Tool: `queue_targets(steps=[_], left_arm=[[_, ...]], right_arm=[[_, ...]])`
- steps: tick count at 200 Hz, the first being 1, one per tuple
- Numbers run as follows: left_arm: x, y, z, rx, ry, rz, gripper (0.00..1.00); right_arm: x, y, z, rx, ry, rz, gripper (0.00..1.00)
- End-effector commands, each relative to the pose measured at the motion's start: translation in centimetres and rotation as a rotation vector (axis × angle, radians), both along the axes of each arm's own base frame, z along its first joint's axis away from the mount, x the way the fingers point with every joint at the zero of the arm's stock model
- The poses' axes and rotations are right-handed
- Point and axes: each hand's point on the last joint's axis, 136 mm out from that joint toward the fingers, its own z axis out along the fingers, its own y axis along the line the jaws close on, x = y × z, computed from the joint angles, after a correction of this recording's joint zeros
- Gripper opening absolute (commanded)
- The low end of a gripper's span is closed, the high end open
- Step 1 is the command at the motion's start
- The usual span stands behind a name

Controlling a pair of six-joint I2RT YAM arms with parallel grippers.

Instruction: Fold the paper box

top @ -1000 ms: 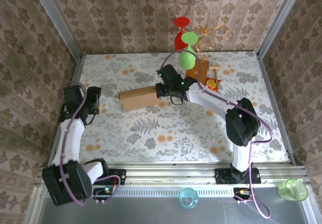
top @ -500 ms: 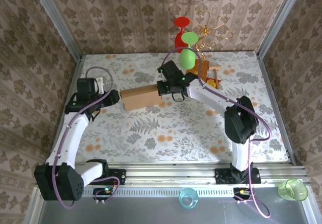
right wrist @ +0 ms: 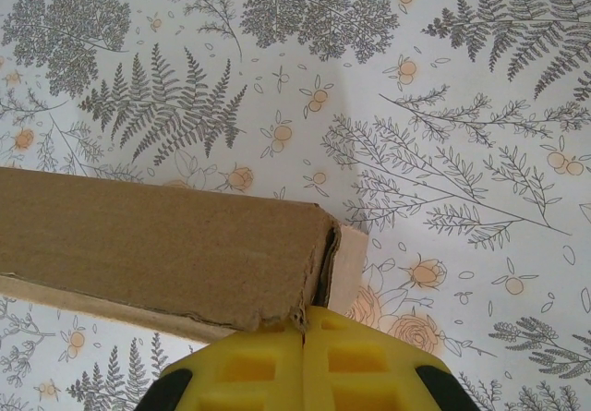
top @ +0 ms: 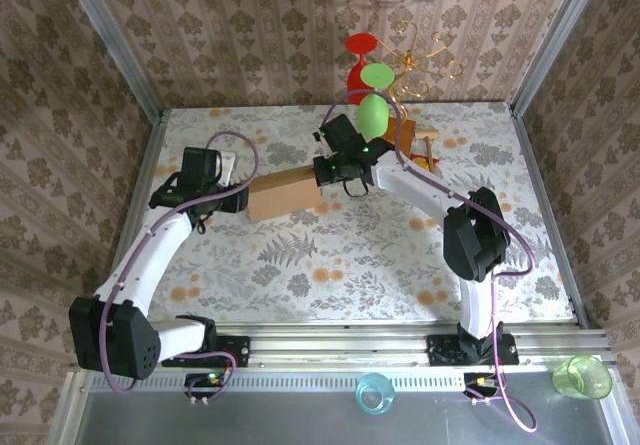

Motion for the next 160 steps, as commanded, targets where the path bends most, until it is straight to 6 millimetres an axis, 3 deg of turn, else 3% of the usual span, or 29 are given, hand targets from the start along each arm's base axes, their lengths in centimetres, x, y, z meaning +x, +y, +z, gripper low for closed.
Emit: queue_targets(steps=[1, 43, 78, 160], left_arm=[[1.1, 0.9, 1.4, 0.071, -0.061, 0.01, 0.58], [2.1, -0.7, 0.7, 0.041, -0.033, -0.043, 0.52], [2.1, -0.5, 0.2, 0.045, -0.026, -0.034, 0.48], [3.3, -1.4, -0.1, 0.004, -0.012, -0.038, 0.25]], right_arm=[[-0.3, -0.1, -1.2, -0.028, 0.049, 0.028, 0.0], [-0.2, 0.0, -1.0, -0.023, 0.047, 0.028, 0.0], [-0.1, -0.1, -0.8, -0.019, 0.046, 0.028, 0.0], [-0.3, 0.0, -0.5, -0.012, 0.042, 0.032, 0.0]])
